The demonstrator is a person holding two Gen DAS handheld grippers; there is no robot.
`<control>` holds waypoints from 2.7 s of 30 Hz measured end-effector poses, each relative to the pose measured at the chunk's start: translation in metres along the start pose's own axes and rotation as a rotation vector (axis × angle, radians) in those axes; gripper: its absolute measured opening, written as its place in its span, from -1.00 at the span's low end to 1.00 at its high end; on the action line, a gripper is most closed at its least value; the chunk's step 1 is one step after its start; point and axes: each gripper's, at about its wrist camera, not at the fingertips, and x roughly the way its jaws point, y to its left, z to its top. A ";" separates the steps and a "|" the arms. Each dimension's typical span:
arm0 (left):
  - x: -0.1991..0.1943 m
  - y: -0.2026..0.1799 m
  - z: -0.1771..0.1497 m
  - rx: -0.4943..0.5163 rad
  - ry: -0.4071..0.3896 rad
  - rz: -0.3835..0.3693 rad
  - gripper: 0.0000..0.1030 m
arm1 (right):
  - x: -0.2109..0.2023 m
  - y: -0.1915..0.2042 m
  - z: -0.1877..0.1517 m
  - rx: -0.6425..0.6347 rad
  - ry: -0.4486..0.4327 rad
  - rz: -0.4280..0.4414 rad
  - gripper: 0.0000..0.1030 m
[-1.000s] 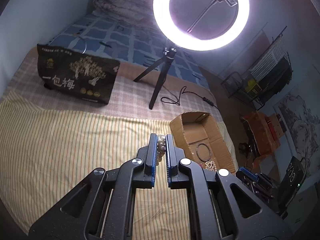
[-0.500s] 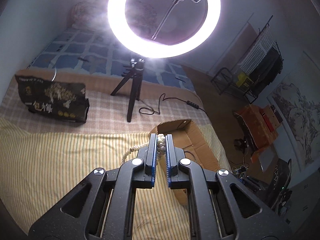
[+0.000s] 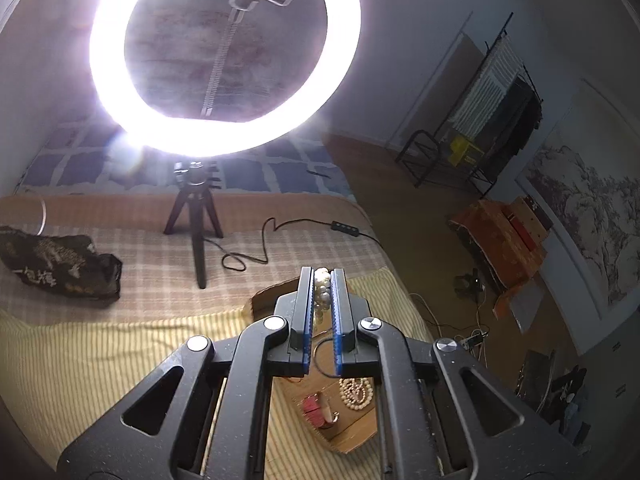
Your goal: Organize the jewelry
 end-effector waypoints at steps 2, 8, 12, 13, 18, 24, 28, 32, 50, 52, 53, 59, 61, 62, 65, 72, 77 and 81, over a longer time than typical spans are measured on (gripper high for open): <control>0.010 -0.007 0.003 0.009 0.007 -0.003 -0.89 | 0.001 -0.005 0.002 0.013 -0.002 0.004 -0.70; 0.039 -0.022 0.006 0.023 0.035 -0.004 -0.89 | 0.004 -0.016 0.008 0.041 -0.008 0.013 -0.70; 0.058 -0.027 0.007 0.028 0.056 0.006 -0.89 | 0.010 -0.022 0.011 0.063 -0.006 0.020 -0.70; 0.061 -0.027 0.006 0.029 0.060 0.008 -0.89 | 0.011 -0.023 0.012 0.066 -0.005 0.022 -0.70; 0.079 -0.028 0.006 0.036 0.088 0.016 -0.89 | 0.019 -0.024 0.014 0.061 0.004 0.027 -0.68; 0.093 -0.028 0.004 0.055 0.106 0.027 -0.89 | 0.029 -0.021 0.016 0.044 0.020 0.020 -0.36; 0.096 -0.027 0.002 0.069 0.114 0.039 -0.53 | 0.031 -0.020 0.015 0.039 0.033 -0.005 0.40; 0.093 -0.022 -0.002 0.072 0.112 0.050 -0.43 | 0.030 -0.017 0.014 0.030 0.032 -0.041 0.60; 0.028 -0.014 -0.031 0.096 0.079 0.094 -0.32 | -0.009 0.005 0.007 -0.006 -0.002 -0.139 0.78; 0.016 -0.015 -0.037 0.102 0.072 0.098 -0.32 | -0.018 0.007 0.007 -0.008 -0.013 -0.149 0.78; 0.011 -0.016 -0.040 0.104 0.069 0.099 -0.32 | -0.022 0.008 0.006 -0.009 -0.019 -0.153 0.78; -0.023 -0.018 -0.061 0.124 0.041 0.110 -0.32 | -0.042 0.012 0.002 -0.006 -0.049 -0.173 0.79; -0.034 -0.018 -0.067 0.130 0.031 0.115 -0.32 | -0.049 0.014 -0.001 -0.004 -0.059 -0.177 0.79; -0.040 -0.018 -0.071 0.134 0.024 0.120 -0.32 | -0.053 0.015 -0.002 -0.001 -0.069 -0.179 0.79; -0.058 -0.020 -0.081 0.148 0.010 0.129 -0.32 | -0.061 0.019 -0.006 0.008 -0.083 -0.175 0.89; -0.095 -0.023 -0.110 0.202 -0.036 0.177 -0.32 | -0.084 0.038 -0.013 0.006 -0.146 -0.178 0.97; -0.116 -0.020 -0.132 0.228 -0.079 0.206 -0.03 | -0.094 0.054 -0.021 -0.007 -0.175 -0.181 0.98; -0.128 -0.015 -0.146 0.240 -0.104 0.235 0.02 | -0.100 0.063 -0.026 -0.010 -0.196 -0.177 0.99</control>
